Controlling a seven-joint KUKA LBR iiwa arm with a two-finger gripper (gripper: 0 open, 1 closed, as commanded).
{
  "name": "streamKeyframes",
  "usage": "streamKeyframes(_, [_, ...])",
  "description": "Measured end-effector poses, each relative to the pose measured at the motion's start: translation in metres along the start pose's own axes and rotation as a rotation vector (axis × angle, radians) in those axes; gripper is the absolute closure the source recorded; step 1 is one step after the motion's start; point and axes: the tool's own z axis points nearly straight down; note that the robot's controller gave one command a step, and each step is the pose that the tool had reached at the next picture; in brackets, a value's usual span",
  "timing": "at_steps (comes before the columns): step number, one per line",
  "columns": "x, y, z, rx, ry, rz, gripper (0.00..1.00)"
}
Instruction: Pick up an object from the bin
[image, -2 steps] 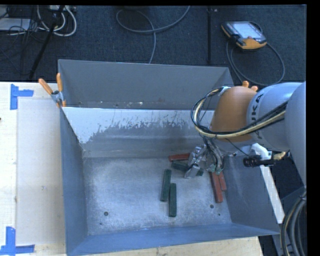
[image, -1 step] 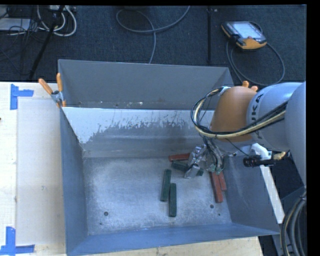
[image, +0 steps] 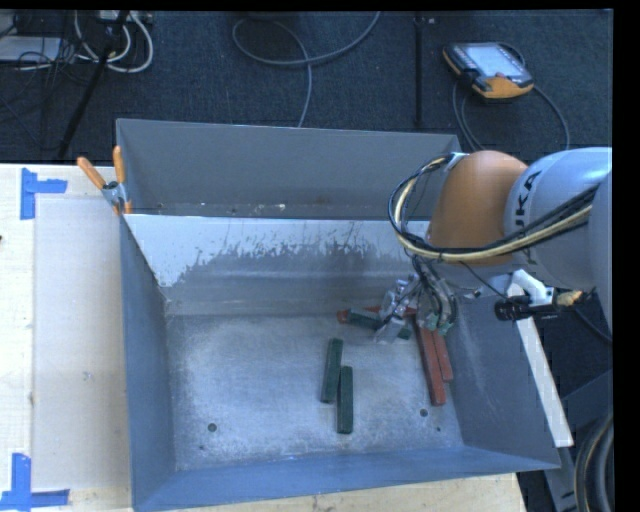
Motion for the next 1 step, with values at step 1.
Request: streamKeyframes(1, [0.0325,0.0029,-0.1338,0.000,-0.004,-0.020,1.00])
